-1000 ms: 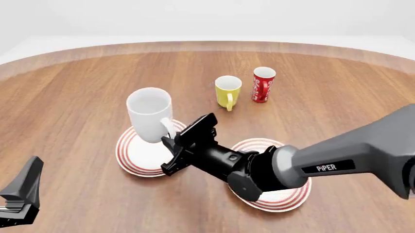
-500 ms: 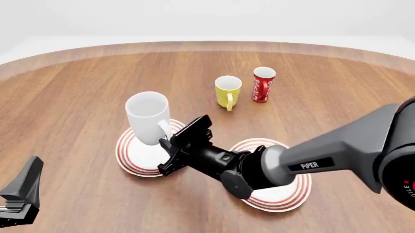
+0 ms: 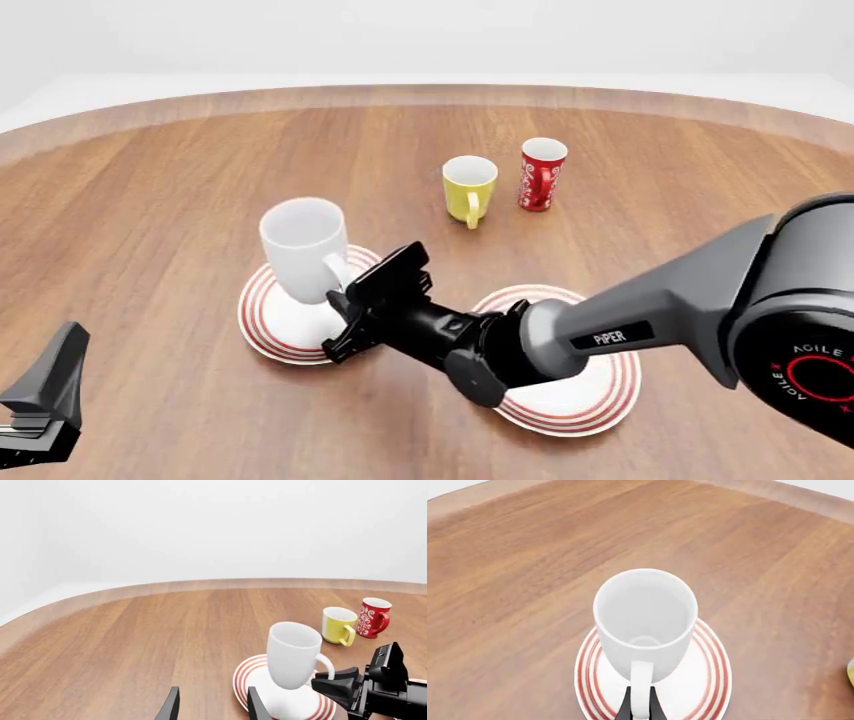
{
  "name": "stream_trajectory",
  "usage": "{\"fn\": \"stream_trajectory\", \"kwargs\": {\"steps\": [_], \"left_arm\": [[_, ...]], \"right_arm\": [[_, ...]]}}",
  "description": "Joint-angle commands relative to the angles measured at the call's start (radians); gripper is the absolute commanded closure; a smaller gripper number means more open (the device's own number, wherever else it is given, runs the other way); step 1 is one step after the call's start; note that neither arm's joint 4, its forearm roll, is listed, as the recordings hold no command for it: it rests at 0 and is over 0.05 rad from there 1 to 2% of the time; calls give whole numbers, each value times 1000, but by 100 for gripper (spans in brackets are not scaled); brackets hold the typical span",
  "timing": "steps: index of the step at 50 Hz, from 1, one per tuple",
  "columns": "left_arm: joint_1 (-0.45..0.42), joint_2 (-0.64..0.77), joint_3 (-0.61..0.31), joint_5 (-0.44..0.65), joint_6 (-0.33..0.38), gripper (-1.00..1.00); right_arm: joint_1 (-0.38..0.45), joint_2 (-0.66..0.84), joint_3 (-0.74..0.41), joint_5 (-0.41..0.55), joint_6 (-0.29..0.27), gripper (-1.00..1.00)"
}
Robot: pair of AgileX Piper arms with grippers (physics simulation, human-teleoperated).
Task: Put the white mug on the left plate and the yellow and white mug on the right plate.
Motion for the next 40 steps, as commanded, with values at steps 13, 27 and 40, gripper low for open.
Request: {"fn": "stream_trajectory", "kwargs": {"steps": [13, 27, 40], "left_arm": [[0, 0, 0, 0, 0, -100], [0, 0, 0, 0, 0, -100], [0, 0, 0, 0, 0, -100]], "right_arm": [[-7, 49, -46, 21, 16, 100], [-14, 80, -75, 36, 17, 100], [-17, 93, -81, 37, 19, 100]]}}
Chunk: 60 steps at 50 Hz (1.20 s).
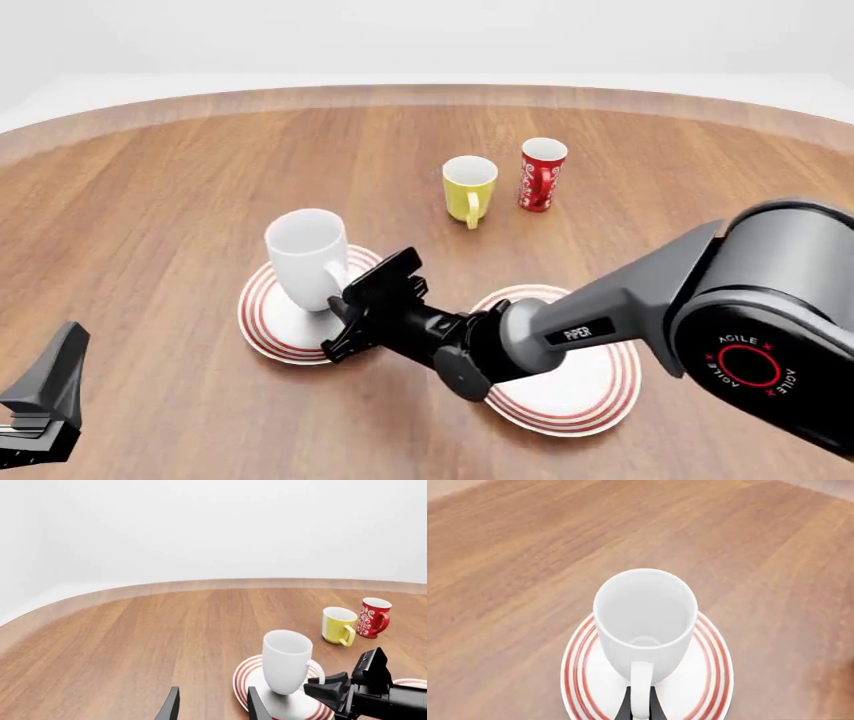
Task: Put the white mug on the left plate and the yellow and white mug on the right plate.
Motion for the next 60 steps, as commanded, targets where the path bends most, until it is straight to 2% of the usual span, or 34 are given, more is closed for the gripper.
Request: {"fn": "stream_trajectory", "kwargs": {"steps": [1, 24, 25, 44, 60], "left_arm": [[0, 0, 0, 0, 0, -100], [0, 0, 0, 0, 0, -100], [0, 0, 0, 0, 0, -100], [0, 0, 0, 0, 0, -100], [0, 0, 0, 0, 0, -100]], "right_arm": [[-3, 10, -12, 2, 6, 100], [-6, 30, -23, 8, 8, 100], [-6, 30, -22, 8, 8, -100], [-12, 19, -17, 9, 5, -100], [-15, -80, 41, 8, -5, -100]]}}
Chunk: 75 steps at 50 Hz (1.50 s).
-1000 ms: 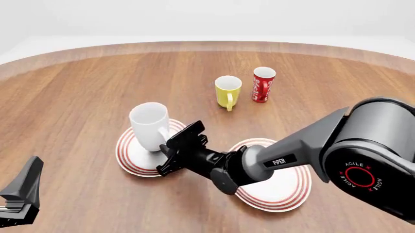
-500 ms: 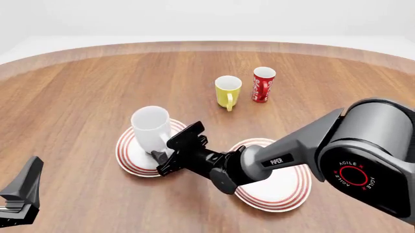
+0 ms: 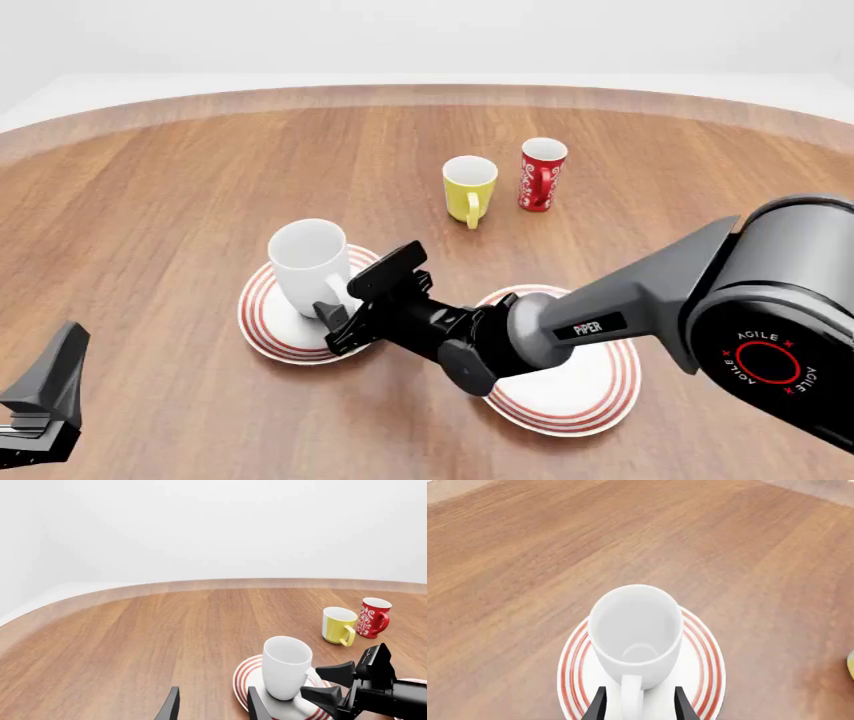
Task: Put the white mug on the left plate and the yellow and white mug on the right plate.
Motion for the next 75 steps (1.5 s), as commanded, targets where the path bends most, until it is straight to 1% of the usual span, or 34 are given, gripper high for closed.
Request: {"fn": "stream_trajectory", "kwargs": {"steps": [1, 16, 28, 36, 47, 55, 60, 75], "left_arm": [[0, 0, 0, 0, 0, -100], [0, 0, 0, 0, 0, -100], [0, 0, 0, 0, 0, -100], [0, 0, 0, 0, 0, -100], [0, 0, 0, 0, 0, -100], [0, 0, 0, 0, 0, -100], [0, 0, 0, 0, 0, -100], [0, 0, 0, 0, 0, -100]], "right_arm": [[-4, -61, 37, -2, -5, -100], [-9, -234, 136, -7, -11, -100], [-18, -337, 180, 0, -11, -100], [-41, -409, 207, 8, -16, -100], [-116, -510, 253, 12, -29, -100], [-164, -549, 269, 12, -38, -100], [-212, -578, 279, 13, -43, -100], [-294, -593, 291, 3, -52, -100]]}}
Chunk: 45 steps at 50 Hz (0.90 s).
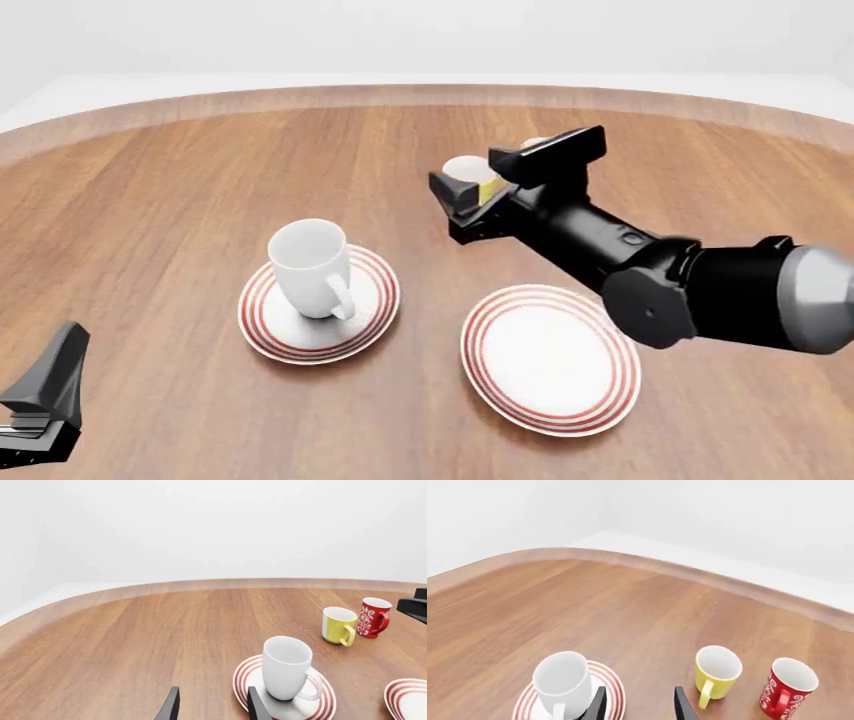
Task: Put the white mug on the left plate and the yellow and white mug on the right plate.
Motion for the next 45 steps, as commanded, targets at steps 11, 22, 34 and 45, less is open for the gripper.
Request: {"fn": "stream_trajectory", "kwargs": {"steps": [11, 22, 34, 45], "left_arm": [[0, 0, 0, 0, 0, -100], [0, 0, 0, 0, 0, -100], [0, 0, 0, 0, 0, -100], [0, 0, 0, 0, 0, -100]], "right_arm": [[-105, 4, -3, -4, -6, -100], [-128, 36, -25, 3, 7, -100], [-158, 81, -77, 32, 19, -100], [-169, 143, -141, 73, 25, -100]]}}
